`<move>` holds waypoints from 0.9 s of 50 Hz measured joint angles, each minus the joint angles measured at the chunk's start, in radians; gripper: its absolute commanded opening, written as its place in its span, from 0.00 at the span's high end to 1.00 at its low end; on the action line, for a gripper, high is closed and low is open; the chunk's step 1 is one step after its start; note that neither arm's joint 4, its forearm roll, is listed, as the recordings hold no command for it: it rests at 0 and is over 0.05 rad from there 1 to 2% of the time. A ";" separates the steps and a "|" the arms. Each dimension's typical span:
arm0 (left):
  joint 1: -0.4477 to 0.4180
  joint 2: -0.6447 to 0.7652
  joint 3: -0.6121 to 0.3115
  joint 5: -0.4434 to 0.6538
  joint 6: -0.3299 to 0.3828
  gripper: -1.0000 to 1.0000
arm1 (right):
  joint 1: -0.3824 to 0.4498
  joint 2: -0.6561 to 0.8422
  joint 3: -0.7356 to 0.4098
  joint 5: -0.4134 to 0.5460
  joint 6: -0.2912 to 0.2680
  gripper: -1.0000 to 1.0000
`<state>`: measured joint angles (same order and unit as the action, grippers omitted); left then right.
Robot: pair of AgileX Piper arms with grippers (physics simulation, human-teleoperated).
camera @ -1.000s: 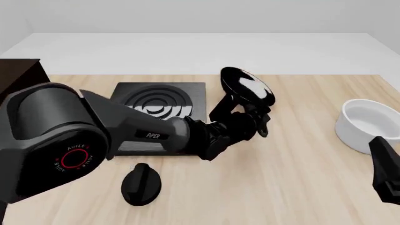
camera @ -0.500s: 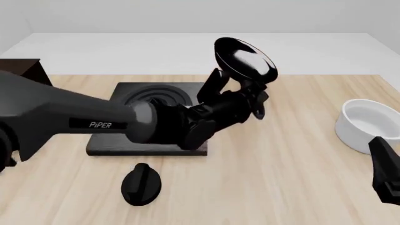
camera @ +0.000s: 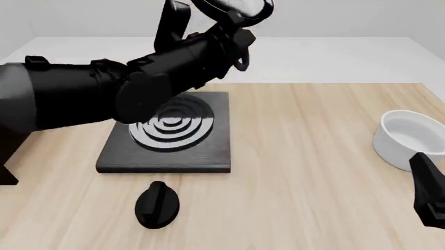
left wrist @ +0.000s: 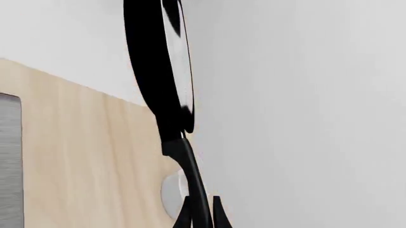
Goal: Put the frying pan on top of the cabinet.
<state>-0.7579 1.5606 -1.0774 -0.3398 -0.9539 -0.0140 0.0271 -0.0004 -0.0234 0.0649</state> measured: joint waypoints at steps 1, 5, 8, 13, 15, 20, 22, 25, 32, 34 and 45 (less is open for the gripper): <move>0.009 -0.020 0.008 0.002 0.008 1.00 | 0.000 0.001 0.000 -0.001 -0.001 0.00; 0.049 -0.099 0.042 0.004 0.030 1.00 | 0.002 0.006 0.000 -0.004 -0.004 0.00; 0.079 -0.155 0.068 0.003 0.041 1.00 | 0.003 0.009 0.000 -0.007 -0.006 0.00; 0.130 -0.251 0.115 -0.003 0.060 1.00 | 0.004 0.014 0.000 -0.010 -0.009 0.00; 0.152 -0.287 0.134 -0.007 0.064 1.00 | 0.005 0.015 0.000 -0.012 -0.010 0.00; 0.204 -0.375 0.183 -0.019 0.077 1.00 | 0.005 0.021 0.000 -0.017 -0.012 0.00; 0.221 -0.407 0.200 -0.023 0.082 1.00 | 0.006 0.023 0.000 -0.018 -0.013 0.00; 0.244 -0.447 0.225 -0.027 0.088 1.00 | 0.007 0.024 0.000 -0.019 -0.015 0.00; 0.305 -0.524 0.287 -0.041 0.077 1.00 | 0.010 0.027 -0.002 -0.018 -0.018 0.00; 0.329 -0.547 0.306 -0.044 0.071 1.00 | 0.010 0.026 -0.003 -0.016 -0.019 0.00; 0.464 -0.668 0.402 -0.041 0.031 1.00 | 0.013 0.023 -0.009 -0.004 -0.023 0.00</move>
<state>-0.2940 0.8930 -0.6756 -0.3807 -0.9230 -0.0011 0.0503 -0.0097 -0.0274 0.0417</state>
